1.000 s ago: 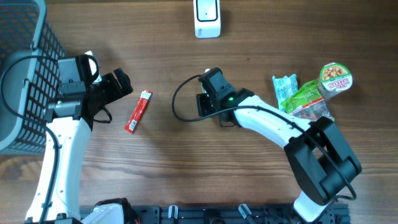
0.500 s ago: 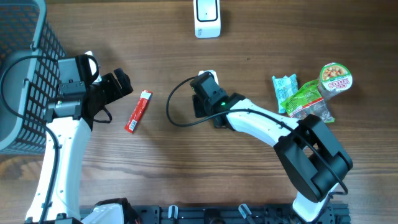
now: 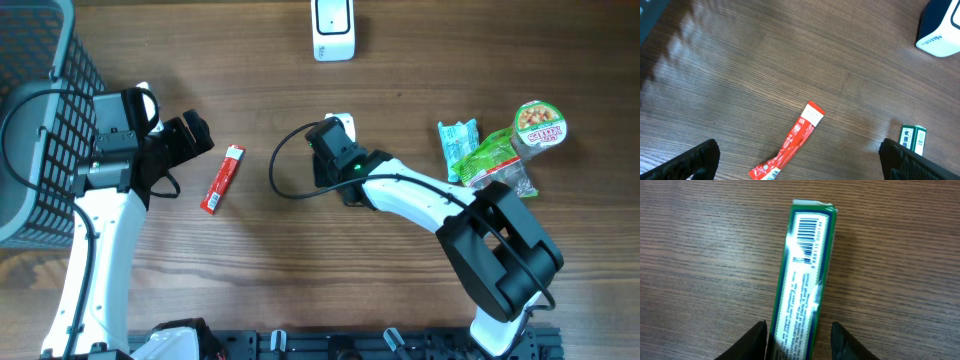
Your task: Scan the item barcode
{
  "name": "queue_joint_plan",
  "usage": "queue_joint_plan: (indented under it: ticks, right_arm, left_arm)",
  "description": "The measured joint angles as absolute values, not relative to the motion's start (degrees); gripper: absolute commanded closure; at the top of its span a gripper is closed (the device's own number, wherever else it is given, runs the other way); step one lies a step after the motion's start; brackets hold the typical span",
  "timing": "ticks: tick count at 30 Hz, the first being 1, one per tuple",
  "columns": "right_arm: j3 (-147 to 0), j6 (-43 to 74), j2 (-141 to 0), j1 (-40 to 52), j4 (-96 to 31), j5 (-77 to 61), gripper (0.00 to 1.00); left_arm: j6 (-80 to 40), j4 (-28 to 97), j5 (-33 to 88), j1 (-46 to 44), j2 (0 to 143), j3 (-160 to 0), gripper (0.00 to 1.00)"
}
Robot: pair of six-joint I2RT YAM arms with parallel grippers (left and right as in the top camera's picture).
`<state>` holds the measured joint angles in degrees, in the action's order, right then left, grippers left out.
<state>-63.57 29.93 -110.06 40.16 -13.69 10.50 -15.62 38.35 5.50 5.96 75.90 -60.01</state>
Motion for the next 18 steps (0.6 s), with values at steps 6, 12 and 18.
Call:
queue_joint_plan:
  ticks: [6, 12, 18]
  right_arm:
    - [-63.6, 30.9, -110.1, 40.2, -13.9, 10.9, 0.66]
    - [-63.6, 31.1, -110.1, 40.2, -13.9, 11.0, 0.68]
    - [-63.6, 30.8, -110.1, 40.1, -14.2, 11.0, 0.72]
  left_arm:
    - [-15.6, 38.3, 5.5, 6.0, 75.9, -60.0, 0.0]
    - [-15.6, 38.3, 5.5, 6.0, 75.9, -60.0, 0.0]
    - [-15.6, 38.3, 5.5, 6.0, 75.9, -60.0, 0.0]
